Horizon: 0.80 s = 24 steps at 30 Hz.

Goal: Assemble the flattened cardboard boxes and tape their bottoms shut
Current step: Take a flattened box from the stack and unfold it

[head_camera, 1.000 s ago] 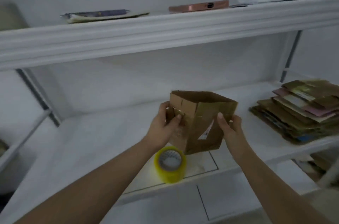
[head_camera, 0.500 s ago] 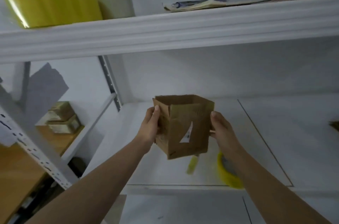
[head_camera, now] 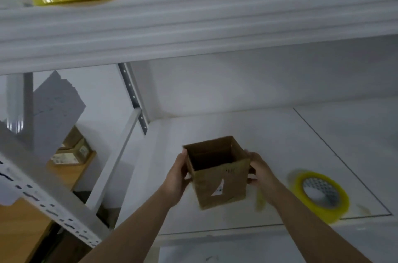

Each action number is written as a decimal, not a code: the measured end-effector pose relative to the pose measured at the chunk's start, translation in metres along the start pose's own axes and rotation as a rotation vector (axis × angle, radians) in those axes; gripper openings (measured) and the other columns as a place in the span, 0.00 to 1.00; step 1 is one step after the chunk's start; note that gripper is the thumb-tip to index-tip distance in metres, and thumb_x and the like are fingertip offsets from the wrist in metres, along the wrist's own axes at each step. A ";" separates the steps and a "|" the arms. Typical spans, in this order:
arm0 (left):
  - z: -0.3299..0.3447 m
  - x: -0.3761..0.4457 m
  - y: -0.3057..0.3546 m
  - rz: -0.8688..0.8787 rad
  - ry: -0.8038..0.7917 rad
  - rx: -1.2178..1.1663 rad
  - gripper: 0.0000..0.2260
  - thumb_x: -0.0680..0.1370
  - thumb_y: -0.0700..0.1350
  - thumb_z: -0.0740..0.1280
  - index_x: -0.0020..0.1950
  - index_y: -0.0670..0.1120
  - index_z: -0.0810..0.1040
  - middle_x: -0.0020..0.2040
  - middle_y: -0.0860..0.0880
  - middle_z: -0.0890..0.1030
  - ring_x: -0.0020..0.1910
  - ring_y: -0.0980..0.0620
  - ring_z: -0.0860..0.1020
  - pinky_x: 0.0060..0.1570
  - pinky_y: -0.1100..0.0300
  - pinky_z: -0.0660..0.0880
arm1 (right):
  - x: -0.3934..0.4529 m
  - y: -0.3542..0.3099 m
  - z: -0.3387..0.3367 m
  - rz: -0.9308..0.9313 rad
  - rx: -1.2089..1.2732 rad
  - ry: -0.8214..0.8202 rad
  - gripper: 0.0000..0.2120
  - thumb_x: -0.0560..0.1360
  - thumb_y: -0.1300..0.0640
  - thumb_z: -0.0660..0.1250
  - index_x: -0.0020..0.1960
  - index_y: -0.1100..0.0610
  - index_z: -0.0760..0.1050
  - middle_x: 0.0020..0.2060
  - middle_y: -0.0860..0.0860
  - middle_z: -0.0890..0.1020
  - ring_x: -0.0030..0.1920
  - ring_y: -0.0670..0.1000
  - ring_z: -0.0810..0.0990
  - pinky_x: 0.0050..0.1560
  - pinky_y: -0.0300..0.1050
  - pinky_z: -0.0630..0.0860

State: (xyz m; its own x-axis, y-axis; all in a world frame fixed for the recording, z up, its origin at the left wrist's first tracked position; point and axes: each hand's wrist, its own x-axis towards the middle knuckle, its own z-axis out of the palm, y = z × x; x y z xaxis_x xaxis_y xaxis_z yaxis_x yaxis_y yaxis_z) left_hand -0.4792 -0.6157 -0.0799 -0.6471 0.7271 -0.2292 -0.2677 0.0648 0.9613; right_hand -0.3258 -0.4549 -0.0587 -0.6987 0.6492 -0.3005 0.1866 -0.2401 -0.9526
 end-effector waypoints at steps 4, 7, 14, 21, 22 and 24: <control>0.005 0.006 0.004 0.011 -0.091 0.031 0.21 0.78 0.53 0.65 0.69 0.51 0.68 0.63 0.45 0.78 0.61 0.45 0.78 0.62 0.48 0.75 | 0.004 -0.001 -0.001 -0.059 -0.160 -0.134 0.18 0.79 0.38 0.55 0.65 0.42 0.69 0.57 0.46 0.79 0.57 0.47 0.77 0.58 0.52 0.75; 0.007 0.010 0.007 -0.008 -0.130 0.069 0.17 0.80 0.48 0.64 0.68 0.52 0.67 0.63 0.45 0.78 0.61 0.46 0.78 0.62 0.49 0.75 | 0.007 -0.001 -0.008 -0.034 -0.206 -0.171 0.22 0.71 0.36 0.61 0.63 0.41 0.71 0.57 0.46 0.80 0.58 0.48 0.78 0.63 0.56 0.73; 0.013 0.016 0.012 -0.004 -0.197 0.090 0.16 0.80 0.37 0.61 0.66 0.50 0.68 0.63 0.41 0.76 0.61 0.43 0.77 0.60 0.49 0.75 | 0.010 0.001 -0.013 -0.118 -0.078 -0.184 0.24 0.74 0.60 0.71 0.66 0.45 0.69 0.61 0.53 0.77 0.61 0.53 0.78 0.64 0.54 0.74; 0.014 0.000 0.020 0.123 -0.091 0.110 0.12 0.78 0.45 0.69 0.60 0.52 0.74 0.61 0.47 0.78 0.58 0.46 0.77 0.59 0.47 0.74 | 0.005 0.001 -0.013 -0.187 -0.100 -0.142 0.14 0.78 0.70 0.62 0.54 0.53 0.75 0.53 0.56 0.81 0.51 0.55 0.80 0.40 0.39 0.78; 0.012 -0.005 0.024 0.145 -0.069 0.147 0.13 0.76 0.53 0.69 0.59 0.54 0.75 0.61 0.51 0.78 0.60 0.48 0.76 0.62 0.46 0.71 | 0.005 0.000 -0.012 -0.184 -0.117 -0.134 0.14 0.78 0.70 0.61 0.53 0.52 0.75 0.53 0.55 0.81 0.51 0.55 0.80 0.40 0.39 0.77; 0.007 -0.017 0.030 0.208 -0.099 0.213 0.22 0.71 0.64 0.67 0.59 0.54 0.76 0.58 0.54 0.78 0.60 0.53 0.76 0.62 0.51 0.71 | 0.006 0.001 -0.011 -0.175 -0.131 -0.117 0.15 0.79 0.69 0.60 0.50 0.51 0.77 0.52 0.54 0.82 0.52 0.56 0.80 0.44 0.42 0.78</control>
State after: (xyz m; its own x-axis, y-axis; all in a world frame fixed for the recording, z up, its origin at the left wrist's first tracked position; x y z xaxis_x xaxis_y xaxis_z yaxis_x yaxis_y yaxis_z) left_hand -0.4715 -0.6215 -0.0458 -0.5966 0.8023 -0.0179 0.0258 0.0414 0.9988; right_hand -0.3220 -0.4428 -0.0620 -0.8018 0.5832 -0.1300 0.1379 -0.0309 -0.9900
